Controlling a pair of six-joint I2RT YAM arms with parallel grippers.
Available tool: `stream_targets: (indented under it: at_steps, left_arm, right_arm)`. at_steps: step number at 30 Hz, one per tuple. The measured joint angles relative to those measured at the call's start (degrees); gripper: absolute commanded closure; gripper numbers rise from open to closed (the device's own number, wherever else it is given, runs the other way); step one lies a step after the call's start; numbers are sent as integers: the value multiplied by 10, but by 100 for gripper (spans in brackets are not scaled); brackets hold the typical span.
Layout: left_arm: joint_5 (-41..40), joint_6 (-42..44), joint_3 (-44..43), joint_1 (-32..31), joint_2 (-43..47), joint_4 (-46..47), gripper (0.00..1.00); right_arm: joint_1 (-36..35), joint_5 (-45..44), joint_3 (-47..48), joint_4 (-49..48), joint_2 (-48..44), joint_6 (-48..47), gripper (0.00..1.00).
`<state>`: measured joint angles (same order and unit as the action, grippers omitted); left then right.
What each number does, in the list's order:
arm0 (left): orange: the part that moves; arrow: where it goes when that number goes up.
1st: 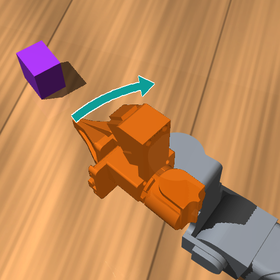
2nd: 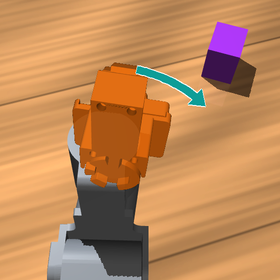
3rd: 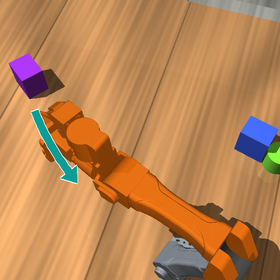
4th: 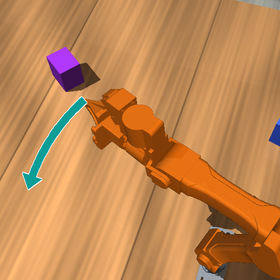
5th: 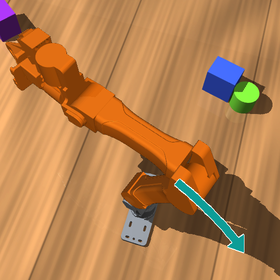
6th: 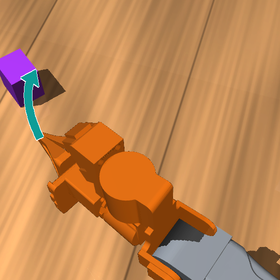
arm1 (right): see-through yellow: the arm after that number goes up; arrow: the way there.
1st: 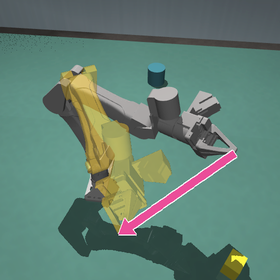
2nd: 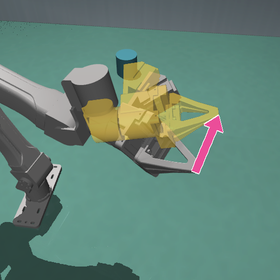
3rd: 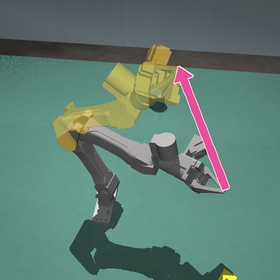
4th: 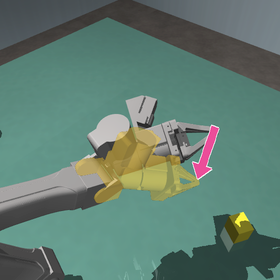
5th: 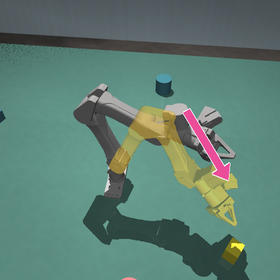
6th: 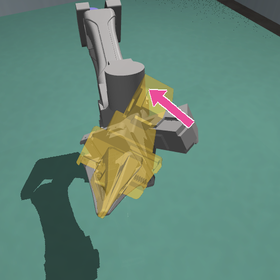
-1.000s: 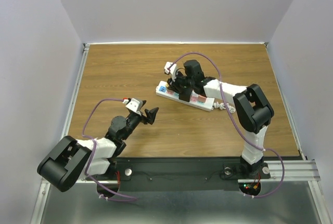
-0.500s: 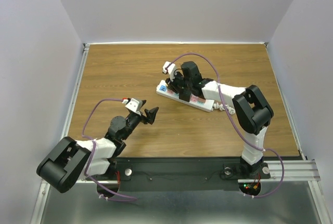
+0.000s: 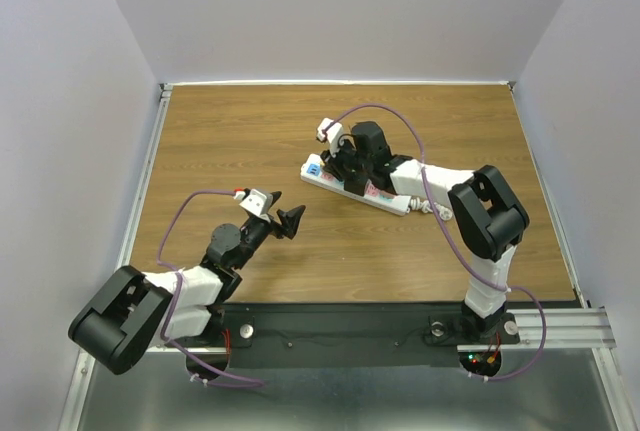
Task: Insert the plug
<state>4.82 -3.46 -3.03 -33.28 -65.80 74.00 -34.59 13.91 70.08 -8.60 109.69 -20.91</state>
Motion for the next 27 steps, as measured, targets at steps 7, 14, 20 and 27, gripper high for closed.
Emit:
stream_targets:
  at_steps: [7, 14, 20, 27]
  left_arm:
    - [7, -1, 0, 0, 8, 1, 20]
    - [9, -1, 0, 0, 8, 1, 20]
    - [10, -1, 0, 0, 8, 1, 20]
    - [15, -1, 0, 0, 8, 1, 20]
  right_arm:
    - [0, -2, -12, -24, -3, 49, 100]
    - [-1, -16, -12, -59, 9, 132, 100]
    - [-19, -75, -26, -88, 9, 148, 100]
    - [-41, -161, -41, -121, 10, 146, 100]
